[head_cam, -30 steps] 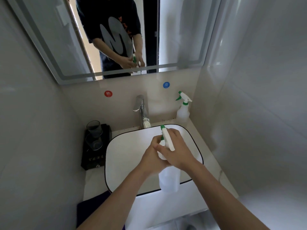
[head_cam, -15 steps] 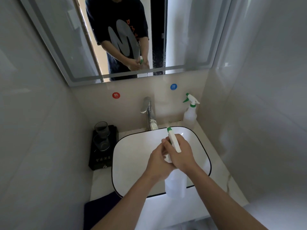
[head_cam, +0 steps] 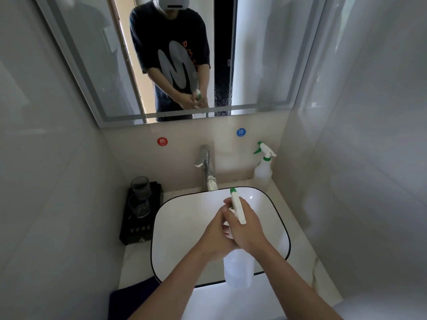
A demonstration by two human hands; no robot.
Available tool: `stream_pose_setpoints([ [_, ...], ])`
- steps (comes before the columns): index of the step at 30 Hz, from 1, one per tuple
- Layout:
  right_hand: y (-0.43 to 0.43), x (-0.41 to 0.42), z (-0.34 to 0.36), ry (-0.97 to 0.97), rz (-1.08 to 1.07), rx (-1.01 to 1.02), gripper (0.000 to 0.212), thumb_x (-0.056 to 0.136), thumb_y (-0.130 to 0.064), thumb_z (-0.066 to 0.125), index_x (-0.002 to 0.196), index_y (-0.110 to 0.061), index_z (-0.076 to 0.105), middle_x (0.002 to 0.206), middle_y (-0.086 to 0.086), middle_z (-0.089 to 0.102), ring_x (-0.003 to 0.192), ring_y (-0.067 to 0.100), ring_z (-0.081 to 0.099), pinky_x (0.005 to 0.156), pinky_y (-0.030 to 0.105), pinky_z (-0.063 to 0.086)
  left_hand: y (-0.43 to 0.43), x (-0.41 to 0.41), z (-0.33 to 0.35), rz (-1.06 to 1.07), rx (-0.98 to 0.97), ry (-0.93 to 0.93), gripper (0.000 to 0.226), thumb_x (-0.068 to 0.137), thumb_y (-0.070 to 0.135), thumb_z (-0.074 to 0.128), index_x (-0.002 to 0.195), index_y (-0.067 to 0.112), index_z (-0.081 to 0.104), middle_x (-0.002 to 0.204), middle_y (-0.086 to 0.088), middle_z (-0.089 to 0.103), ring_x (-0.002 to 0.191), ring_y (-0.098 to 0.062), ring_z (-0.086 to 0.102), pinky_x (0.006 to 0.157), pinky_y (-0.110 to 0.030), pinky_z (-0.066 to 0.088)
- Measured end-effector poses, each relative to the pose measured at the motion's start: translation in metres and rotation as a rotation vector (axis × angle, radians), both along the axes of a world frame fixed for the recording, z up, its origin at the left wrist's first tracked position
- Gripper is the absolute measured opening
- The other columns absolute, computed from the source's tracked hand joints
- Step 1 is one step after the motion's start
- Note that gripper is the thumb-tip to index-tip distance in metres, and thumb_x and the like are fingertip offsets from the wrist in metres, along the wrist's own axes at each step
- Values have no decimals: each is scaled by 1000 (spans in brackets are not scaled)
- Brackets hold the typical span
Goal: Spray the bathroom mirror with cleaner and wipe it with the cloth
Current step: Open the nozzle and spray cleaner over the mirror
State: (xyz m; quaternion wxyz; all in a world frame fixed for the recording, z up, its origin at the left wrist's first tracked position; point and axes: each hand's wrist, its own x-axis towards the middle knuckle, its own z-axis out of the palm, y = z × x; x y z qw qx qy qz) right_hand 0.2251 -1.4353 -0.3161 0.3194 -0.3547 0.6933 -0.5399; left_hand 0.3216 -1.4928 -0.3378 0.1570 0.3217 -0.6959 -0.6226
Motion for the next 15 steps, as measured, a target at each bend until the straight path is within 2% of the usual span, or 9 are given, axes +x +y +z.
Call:
stream_pose_setpoints([
  [2, -1, -2, -5, 45, 8, 32, 14, 95, -36, 56, 107, -42, 60, 103, -2, 68, 91, 17, 71, 73, 35, 64, 1, 2, -1, -27, -11, -55, 82, 70, 1, 88, 136, 29, 49, 114, 9, 70, 103, -10, 70, 76, -18, 56],
  [3, -1, -3, -8, 112, 11, 42, 14, 95, -39, 55, 109, -41, 59, 100, -5, 68, 90, 14, 70, 78, 34, 61, 3, 3, -3, -59, -34, -109, 72, 72, 4, 89, 130, 30, 53, 109, 13, 71, 100, -7, 69, 77, -15, 54],
  [5, 2, -2, -9, 208, 10, 27, 13, 100, -35, 54, 112, -36, 59, 99, -13, 67, 93, 4, 65, 82, 19, 50, 10, 5, -9, -155, -82, -240, 56, 73, 20, 90, 119, 35, 60, 102, 22, 71, 100, 0, 68, 87, -16, 55],
  [7, 4, -2, -6, 226, 18, -4, 10, 102, -27, 55, 110, -28, 61, 100, -16, 67, 96, -1, 61, 79, 8, 42, 16, 3, -13, -196, -96, -331, 48, 70, 39, 87, 114, 37, 67, 97, 26, 73, 98, 4, 68, 96, -25, 56],
  [10, -3, -10, 9, 143, 81, -33, 15, 96, -13, 59, 99, -26, 65, 94, -4, 70, 89, -1, 61, 76, 10, 43, 13, -9, -2, -162, -135, -333, 47, 69, 45, 84, 112, 34, 69, 100, 20, 75, 97, 1, 69, 95, -29, 57],
  [13, -24, -29, 41, 28, 59, -69, 23, 83, -7, 60, 96, -23, 71, 92, -10, 71, 74, -6, 60, 67, 9, 41, -1, -28, 25, -58, -162, -280, 37, 74, 35, 85, 107, 35, 67, 96, 17, 74, 90, 2, 69, 84, -21, 57],
  [15, -39, -44, 67, 29, 50, -156, 33, 74, -10, 55, 99, -22, 74, 91, -12, 72, 74, -5, 61, 69, 12, 43, -11, -40, 42, 37, -178, -206, 42, 71, 38, 85, 109, 37, 68, 100, 16, 76, 94, 0, 71, 87, -26, 58],
])
